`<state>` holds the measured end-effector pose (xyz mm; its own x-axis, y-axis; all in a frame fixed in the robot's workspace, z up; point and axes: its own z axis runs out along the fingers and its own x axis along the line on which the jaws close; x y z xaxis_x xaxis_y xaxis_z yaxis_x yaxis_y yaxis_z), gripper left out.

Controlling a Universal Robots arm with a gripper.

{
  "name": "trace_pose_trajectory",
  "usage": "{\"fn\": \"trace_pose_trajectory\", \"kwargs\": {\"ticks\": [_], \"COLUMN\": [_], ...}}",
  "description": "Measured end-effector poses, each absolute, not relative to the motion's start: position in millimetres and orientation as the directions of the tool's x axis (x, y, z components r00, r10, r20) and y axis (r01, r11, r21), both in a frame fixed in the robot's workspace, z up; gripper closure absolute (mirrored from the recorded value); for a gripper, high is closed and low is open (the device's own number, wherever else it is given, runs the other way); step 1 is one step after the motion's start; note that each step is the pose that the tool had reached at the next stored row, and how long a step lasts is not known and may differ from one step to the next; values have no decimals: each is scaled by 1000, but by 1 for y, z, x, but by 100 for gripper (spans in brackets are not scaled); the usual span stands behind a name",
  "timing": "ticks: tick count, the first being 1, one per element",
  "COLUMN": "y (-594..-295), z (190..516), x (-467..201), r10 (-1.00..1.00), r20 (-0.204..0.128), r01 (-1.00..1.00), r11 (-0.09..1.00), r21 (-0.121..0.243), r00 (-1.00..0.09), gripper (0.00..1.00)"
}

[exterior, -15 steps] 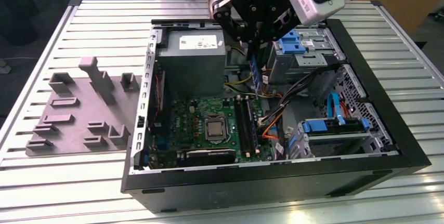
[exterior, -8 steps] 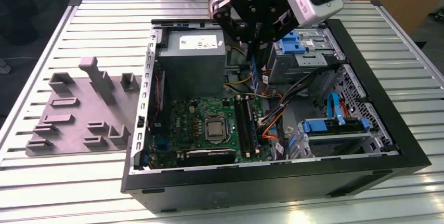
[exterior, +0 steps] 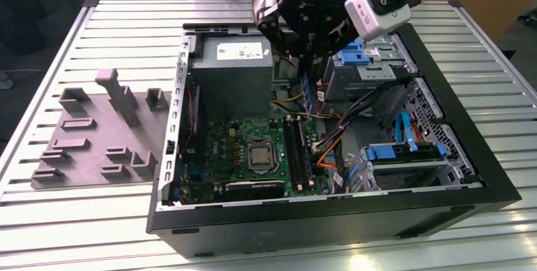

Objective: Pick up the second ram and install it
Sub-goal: 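Insert the second ram into the second slot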

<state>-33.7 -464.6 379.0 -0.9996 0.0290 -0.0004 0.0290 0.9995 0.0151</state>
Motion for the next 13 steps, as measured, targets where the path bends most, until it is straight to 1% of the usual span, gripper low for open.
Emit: {"fn": "trace_pose_trajectory", "kwargs": {"ticks": [13], "y": [-465], "z": [373], "x": [-34], "r10": [25], "r20": [3], "r01": [25], "r11": [1000], "r21": [15], "r00": [-1000], "gripper": [86]}}
